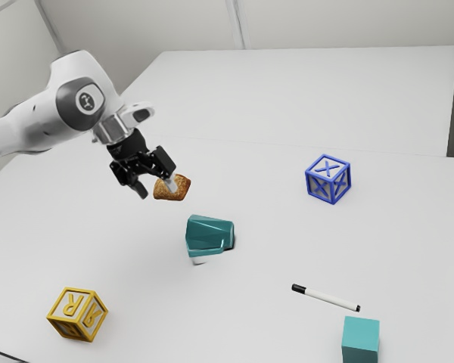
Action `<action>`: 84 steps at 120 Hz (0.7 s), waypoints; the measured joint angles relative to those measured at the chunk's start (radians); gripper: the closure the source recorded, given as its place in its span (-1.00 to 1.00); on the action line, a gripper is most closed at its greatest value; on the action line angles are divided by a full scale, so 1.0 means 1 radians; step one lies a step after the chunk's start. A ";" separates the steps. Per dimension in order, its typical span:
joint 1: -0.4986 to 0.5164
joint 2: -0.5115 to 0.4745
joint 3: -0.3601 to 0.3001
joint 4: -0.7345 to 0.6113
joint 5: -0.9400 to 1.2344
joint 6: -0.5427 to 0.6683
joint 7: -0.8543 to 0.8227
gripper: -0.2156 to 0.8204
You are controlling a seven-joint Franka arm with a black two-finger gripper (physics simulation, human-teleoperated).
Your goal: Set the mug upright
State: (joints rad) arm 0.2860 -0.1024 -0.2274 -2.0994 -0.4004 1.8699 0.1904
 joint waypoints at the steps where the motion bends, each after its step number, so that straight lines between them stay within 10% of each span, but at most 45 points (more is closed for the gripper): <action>1: 0.003 0.001 0.000 -0.005 -0.009 0.005 0.007 -0.58; 84: 0.093 0.254 -0.001 -0.100 -0.446 0.179 0.547 -0.58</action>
State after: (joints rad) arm 0.3793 0.1520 -0.2285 -2.1997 -0.8460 2.0491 0.7378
